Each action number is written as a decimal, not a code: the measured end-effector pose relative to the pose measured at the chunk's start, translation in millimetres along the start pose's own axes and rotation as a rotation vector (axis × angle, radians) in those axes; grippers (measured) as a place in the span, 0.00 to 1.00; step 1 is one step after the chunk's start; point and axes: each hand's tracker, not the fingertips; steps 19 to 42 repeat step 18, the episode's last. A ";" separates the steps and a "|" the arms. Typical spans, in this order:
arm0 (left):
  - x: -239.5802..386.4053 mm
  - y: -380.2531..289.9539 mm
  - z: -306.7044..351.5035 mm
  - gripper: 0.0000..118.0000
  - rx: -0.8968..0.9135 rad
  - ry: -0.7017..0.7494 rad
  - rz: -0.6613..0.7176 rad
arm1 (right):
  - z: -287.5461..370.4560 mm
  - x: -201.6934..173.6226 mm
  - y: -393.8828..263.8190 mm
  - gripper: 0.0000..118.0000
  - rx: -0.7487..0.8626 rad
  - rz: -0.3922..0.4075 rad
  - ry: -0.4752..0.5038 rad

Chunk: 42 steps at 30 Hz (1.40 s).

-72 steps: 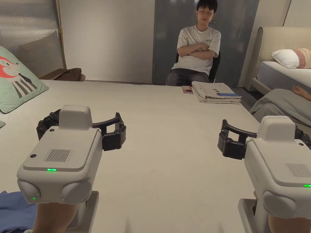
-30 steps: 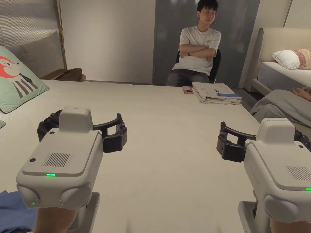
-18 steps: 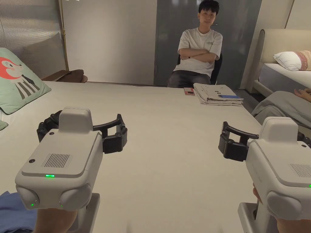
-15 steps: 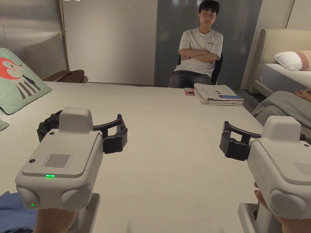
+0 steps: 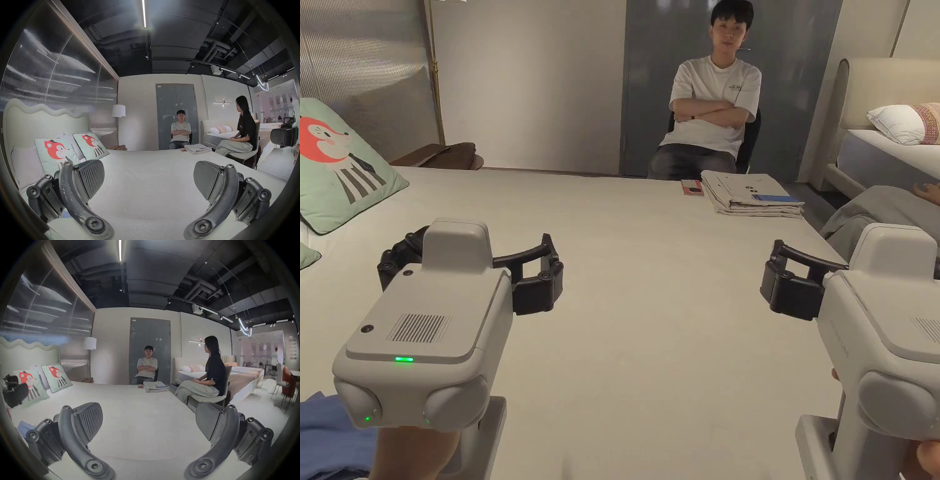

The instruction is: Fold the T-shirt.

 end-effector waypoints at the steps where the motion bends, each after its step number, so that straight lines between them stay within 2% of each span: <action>1: 0.1 -0.3 0.2 0.93 0.000 -0.001 0.001 | 0.4 -1.5 0.1 0.96 0.006 0.017 -0.013; 6: 0.7 0.3 -0.1 0.93 0.000 -0.002 -0.003 | -1.4 0.2 -0.2 0.96 0.002 -0.002 0.022; 42: 0.9 0.6 0.6 0.94 -0.003 -0.003 -0.005 | -0.9 -0.5 -1.4 0.96 0.010 0.003 0.015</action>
